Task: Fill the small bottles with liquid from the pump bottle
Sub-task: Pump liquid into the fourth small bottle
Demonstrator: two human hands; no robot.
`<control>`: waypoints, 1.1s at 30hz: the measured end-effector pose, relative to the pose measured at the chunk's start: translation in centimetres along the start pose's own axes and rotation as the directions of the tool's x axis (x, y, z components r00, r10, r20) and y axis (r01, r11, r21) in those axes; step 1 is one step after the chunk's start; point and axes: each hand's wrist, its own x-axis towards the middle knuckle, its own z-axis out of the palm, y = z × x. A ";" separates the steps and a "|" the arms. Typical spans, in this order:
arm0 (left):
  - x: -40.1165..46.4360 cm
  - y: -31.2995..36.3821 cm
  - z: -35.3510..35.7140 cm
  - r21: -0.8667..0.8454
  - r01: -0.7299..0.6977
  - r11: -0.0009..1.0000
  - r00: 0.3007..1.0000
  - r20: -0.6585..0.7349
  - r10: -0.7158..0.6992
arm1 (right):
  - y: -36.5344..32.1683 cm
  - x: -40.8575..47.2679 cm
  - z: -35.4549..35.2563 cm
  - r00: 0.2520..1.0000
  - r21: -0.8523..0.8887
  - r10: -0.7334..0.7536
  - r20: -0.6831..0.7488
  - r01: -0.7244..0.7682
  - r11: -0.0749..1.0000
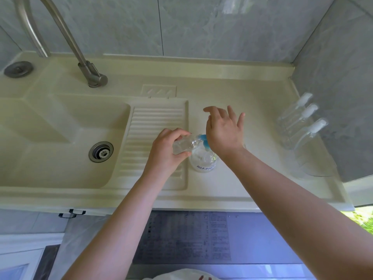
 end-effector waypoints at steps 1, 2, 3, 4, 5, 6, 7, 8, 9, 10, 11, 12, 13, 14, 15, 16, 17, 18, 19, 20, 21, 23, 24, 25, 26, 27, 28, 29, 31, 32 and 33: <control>0.0 0.0 0.0 0.000 0.001 1.000 1.000 0.000 -0.001 | 0.0 0.0 0.0 1.000 0.020 0.008 -0.009 -0.008 1.000; 0.0 0.0 0.1 -0.004 -0.001 1.000 1.000 -0.002 0.001 | 0.0 0.1 0.1 1.000 0.045 0.019 -0.015 -0.018 0.999; 0.0 0.1 0.1 -0.012 -0.004 1.000 1.000 -0.006 0.004 | 0.0 0.1 0.0 0.999 0.074 0.032 -0.017 -0.030 0.997; -0.1 0.2 0.1 -0.022 -0.006 1.000 1.000 -0.013 0.006 | 0.1 0.2 -0.2 0.999 0.113 0.049 -0.013 -0.047 0.993; -0.1 0.2 0.0 -0.031 -0.009 0.999 1.000 -0.019 0.008 | 0.1 0.3 -0.3 0.997 0.155 0.071 0.005 -0.071 0.985; -0.1 0.3 0.0 -0.037 -0.012 0.999 1.000 -0.023 0.011 | 0.1 0.5 -0.5 0.995 0.195 0.093 0.025 -0.096 0.976; -0.2 0.3 -0.1 -0.040 -0.017 0.999 1.000 -0.025 0.016 | 0.1 0.6 -0.7 0.993 0.228 0.108 0.038 -0.114 0.967; -0.2 0.3 -0.1 -0.042 -0.019 0.999 1.000 -0.025 0.018 | 0.2 0.6 -0.8 0.991 0.261 0.121 0.048 -0.130 0.956; -0.2 0.3 -0.1 -0.048 -0.020 0.999 1.000 -0.022 0.019 | 0.2 0.7 -1.0 0.989 0.297 0.136 0.064 -0.149 0.943; -0.2 0.3 -0.1 -0.055 -0.018 0.998 1.000 -0.018 0.017 | 0.3 0.7 -1.2 0.985 0.331 0.150 0.084 -0.170 0.928; -0.3 0.3 0.0 -0.063 -0.013 0.998 1.000 -0.015 0.012 | 0.4 0.7 -1.4 0.981 0.361 0.161 0.108 -0.190 0.913; -0.3 0.3 0.0 -0.068 -0.010 0.998 1.000 -0.014 0.009 | 0.5 0.6 -1.5 0.977 0.388 0.167 0.131 -0.206 0.898; -0.3 0.3 0.0 -0.071 -0.010 0.997 1.000 -0.016 0.008 | 0.6 0.5 -1.7 0.974 0.413 0.169 0.153 -0.218 0.884; -0.3 0.2 0.0 -0.072 -0.010 0.997 1.000 -0.016 0.008 | 0.6 0.3 -1.7 0.971 0.434 0.165 0.172 -0.225 0.872; -0.3 0.2 0.0 -0.073 -0.010 0.997 1.000 -0.015 0.009 | 0.7 0.0 -1.8 0.969 0.452 0.158 0.189 -0.229 0.862; -0.3 0.3 0.0 -0.073 -0.012 0.997 1.000 -0.013 0.011 | 0.7 -0.2 -1.8 0.968 0.465 0.151 0.203 -0.231 0.855; -0.4 0.3 0.1 -0.073 -0.012 0.997 1.000 -0.010 0.011 | 0.6 -0.4 -1.8 0.965 0.474 0.145 0.218 -0.235 0.848; -0.4 0.2 0.1 -0.074 -0.010 0.997 1.000 -0.007 0.009 | 0.6 -0.5 -1.9 0.962 0.482 0.142 0.233 -0.242 0.842; -0.4 0.2 0.2 -0.079 -0.004 0.997 1.000 -0.004 0.004 | 0.6 -0.6 -2.0 0.958 0.491 0.143 0.248 -0.251 0.834; -0.5 0.2 0.3 -0.090 0.002 0.996 1.000 -0.002 -0.002 | 0.6 -0.7 -2.1 0.954 0.503 0.144 0.262 -0.263 0.823; -0.6 0.2 0.4 -0.100 0.005 0.995 1.000 -0.002 -0.005 | 0.7 -0.7 -2.1 0.950 0.513 0.145 0.275 -0.273 0.814; -0.7 0.1 0.5 -0.112 0.002 0.994 1.000 -0.006 -0.003 | 0.9 -0.7 -2.1 0.943 0.519 0.146 0.298 -0.289 0.805; -0.7 0.1 0.6 -0.111 -0.001 0.994 1.000 -0.006 0.000 | 1.0 -0.7 -2.0 0.940 0.517 0.149 0.308 -0.297 0.803; -0.7 0.2 0.6 -0.108 -0.005 0.994 1.000 -0.007 0.004 | 1.0 -0.7 -1.9 0.936 0.512 0.153 0.316 -0.304 0.804; -0.7 0.2 0.5 -0.104 -0.009 0.995 1.000 -0.008 0.009 | 1.0 -0.7 -1.8 0.934 0.503 0.159 0.319 -0.309 0.808; -0.7 0.2 0.5 -0.101 -0.012 0.995 1.000 -0.010 0.011 | 1.0 -0.7 -1.6 0.933 0.488 0.167 0.317 -0.312 0.815; -0.6 0.2 0.4 -0.099 -0.016 0.995 1.000 -0.012 0.015 | 0.9 -0.6 -1.5 0.934 0.472 0.173 0.312 -0.311 0.825; -0.5 0.2 0.4 -0.094 -0.020 0.995 1.000 -0.014 0.018 | 0.9 -0.5 -1.3 0.935 0.452 0.176 0.307 -0.306 0.838; -0.3 0.2 0.3 -0.082 -0.027 0.996 1.000 -0.019 0.025 | 0.9 -0.3 -0.9 0.941 0.383 0.176 0.289 -0.282 0.880; -0.3 0.1 0.3 -0.073 -0.028 0.997 0.999 -0.020 0.027 | 1.0 -0.3 -0.7 0.947 0.321 0.170 0.273 -0.257 0.912; -0.1 0.1 0.3 -0.063 -0.031 0.998 0.999 -0.024 0.030 | 1.1 -0.1 -0.5 0.954 0.246 0.157 0.255 -0.221 0.944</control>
